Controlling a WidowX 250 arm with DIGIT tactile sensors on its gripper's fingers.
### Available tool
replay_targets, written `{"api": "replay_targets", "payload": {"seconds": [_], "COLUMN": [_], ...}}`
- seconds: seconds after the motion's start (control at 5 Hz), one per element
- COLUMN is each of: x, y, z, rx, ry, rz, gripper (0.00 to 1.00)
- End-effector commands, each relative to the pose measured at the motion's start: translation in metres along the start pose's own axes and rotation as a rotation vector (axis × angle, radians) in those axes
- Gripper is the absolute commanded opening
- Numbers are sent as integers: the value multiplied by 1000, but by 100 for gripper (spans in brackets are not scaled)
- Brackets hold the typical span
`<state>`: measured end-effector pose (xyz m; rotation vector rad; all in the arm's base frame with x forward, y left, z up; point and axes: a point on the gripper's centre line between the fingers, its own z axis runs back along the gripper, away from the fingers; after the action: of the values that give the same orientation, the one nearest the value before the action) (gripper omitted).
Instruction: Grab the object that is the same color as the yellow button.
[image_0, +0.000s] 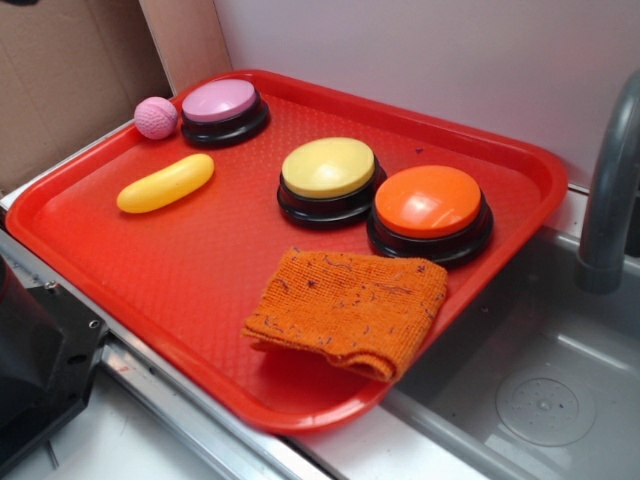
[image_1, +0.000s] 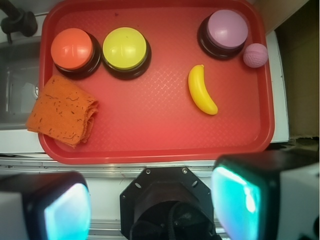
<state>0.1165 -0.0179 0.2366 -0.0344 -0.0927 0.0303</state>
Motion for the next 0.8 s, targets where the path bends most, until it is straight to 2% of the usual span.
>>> {"api": "replay_targets", "payload": {"seconds": [0.0,0.2,0.6], "x": [0,4,13], "y": [0,15,57], "z": [0,-7,-38], "rx": [0,43,85], "ry": [0,-12,-14], "rz": [0,-55,-155], "gripper": [100,100,100]}}
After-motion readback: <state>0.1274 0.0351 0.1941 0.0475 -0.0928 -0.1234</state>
